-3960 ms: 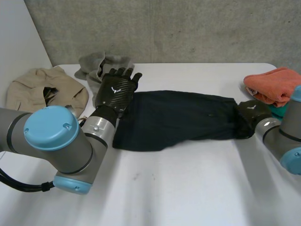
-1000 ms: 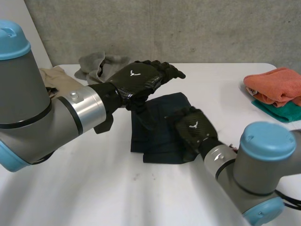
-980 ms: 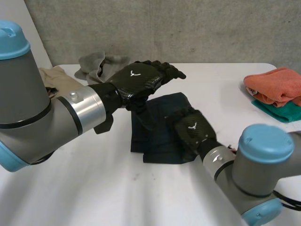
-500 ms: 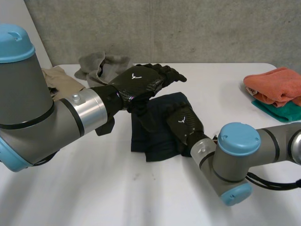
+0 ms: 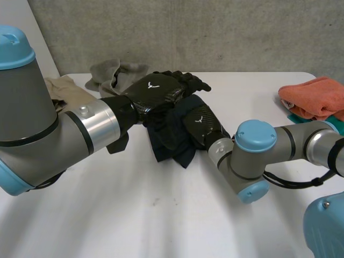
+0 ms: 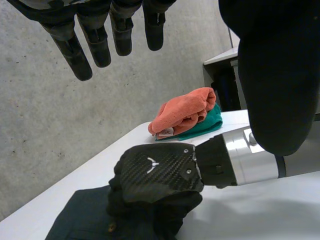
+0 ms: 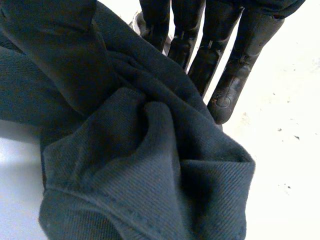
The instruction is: Fold the laundry.
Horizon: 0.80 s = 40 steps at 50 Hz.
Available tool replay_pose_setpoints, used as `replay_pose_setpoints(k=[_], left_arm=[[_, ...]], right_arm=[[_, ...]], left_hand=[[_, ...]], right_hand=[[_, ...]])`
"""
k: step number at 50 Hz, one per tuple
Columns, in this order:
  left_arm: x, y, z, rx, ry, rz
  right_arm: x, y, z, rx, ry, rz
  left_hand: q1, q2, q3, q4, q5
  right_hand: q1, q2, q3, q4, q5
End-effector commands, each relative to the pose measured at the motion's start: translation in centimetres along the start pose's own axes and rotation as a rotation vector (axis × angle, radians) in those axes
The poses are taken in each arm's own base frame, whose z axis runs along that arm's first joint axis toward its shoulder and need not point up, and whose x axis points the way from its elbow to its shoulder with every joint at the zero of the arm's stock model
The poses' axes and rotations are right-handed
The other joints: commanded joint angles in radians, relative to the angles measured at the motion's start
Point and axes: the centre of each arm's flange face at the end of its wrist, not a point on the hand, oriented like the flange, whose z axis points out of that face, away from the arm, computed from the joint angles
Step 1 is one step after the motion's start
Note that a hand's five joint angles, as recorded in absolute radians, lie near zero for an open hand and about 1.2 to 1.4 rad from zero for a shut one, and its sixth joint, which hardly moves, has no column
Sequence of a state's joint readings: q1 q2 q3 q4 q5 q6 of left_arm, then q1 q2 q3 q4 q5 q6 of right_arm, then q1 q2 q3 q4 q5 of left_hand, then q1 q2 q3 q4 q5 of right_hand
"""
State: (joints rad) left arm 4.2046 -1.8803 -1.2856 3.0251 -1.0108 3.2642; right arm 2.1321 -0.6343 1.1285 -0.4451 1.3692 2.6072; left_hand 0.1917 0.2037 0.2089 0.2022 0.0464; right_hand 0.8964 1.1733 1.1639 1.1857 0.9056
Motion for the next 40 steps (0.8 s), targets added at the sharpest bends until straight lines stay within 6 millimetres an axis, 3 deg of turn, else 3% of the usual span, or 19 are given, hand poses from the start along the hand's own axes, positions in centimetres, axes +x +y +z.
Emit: replay_pose_setpoints(k=[1,4,13,17,20,25,32,36,40], left_arm=[[-0.2,-0.1,-0.1,0.002,-0.007,0.001],[-0.2,-0.2,-0.1,0.004,-0.007,0.002],[-0.7,-0.5,-0.3,0.013,-0.020,0.007],[-1.0,-0.5,-0.3,0.014,-0.026,0.004],[-1.0,-0.5,-0.3,0.014,-0.028,0.000],[-1.0,-0.5,-0.3,0.014,-0.028,-0.001],[-1.1,-0.5,-0.3,0.014,-0.029,-0.003],[-1.0,-0.4,-0.3,0.012,-0.026,-0.007],[-1.0,-0.4,-0.3,0.010,-0.026,-0.010]], right_arm=[[0.8,-0.7,0.9,0.033,-0.003,0.001],[1.4,-1.4,0.9,0.042,0.005,0.008],[9.7,-4.1,-0.6,0.068,0.160,-0.006],[12.3,-4.7,-1.4,0.068,0.212,-0.012],[12.6,-4.2,-2.2,0.039,0.203,-0.002],[11.0,-1.1,-4.2,-0.098,0.101,0.059],[9.2,1.4,-6.4,-0.228,0.023,0.123],[9.9,2.0,-6.8,-0.250,0.038,0.129],[10.8,2.6,-7.5,-0.280,0.057,0.136]], left_hand=[[-0.008,-0.020,-0.025,-0.018,-0.037],[-0.008,-0.020,-0.025,-0.018,-0.037],[-0.008,-0.020,-0.025,-0.018,-0.037],[-0.008,-0.020,-0.025,-0.018,-0.037],[-0.008,-0.020,-0.025,-0.018,-0.037],[-0.008,-0.020,-0.025,-0.018,-0.037],[-0.010,-0.022,-0.028,-0.021,-0.040],[-0.010,-0.022,-0.028,-0.021,-0.040],[-0.010,-0.022,-0.028,-0.021,-0.040]], right_hand=[[0.500,0.223,0.232,0.211,0.316],[0.500,0.223,0.232,0.211,0.316],[0.500,0.223,0.232,0.211,0.316],[0.500,0.223,0.232,0.211,0.316],[0.500,0.223,0.232,0.211,0.316],[0.500,0.223,0.232,0.211,0.316],[0.500,0.223,0.232,0.211,0.316],[-0.431,-0.708,-0.698,-0.720,-0.614],[-0.596,-0.873,-0.864,-0.885,-0.780]])
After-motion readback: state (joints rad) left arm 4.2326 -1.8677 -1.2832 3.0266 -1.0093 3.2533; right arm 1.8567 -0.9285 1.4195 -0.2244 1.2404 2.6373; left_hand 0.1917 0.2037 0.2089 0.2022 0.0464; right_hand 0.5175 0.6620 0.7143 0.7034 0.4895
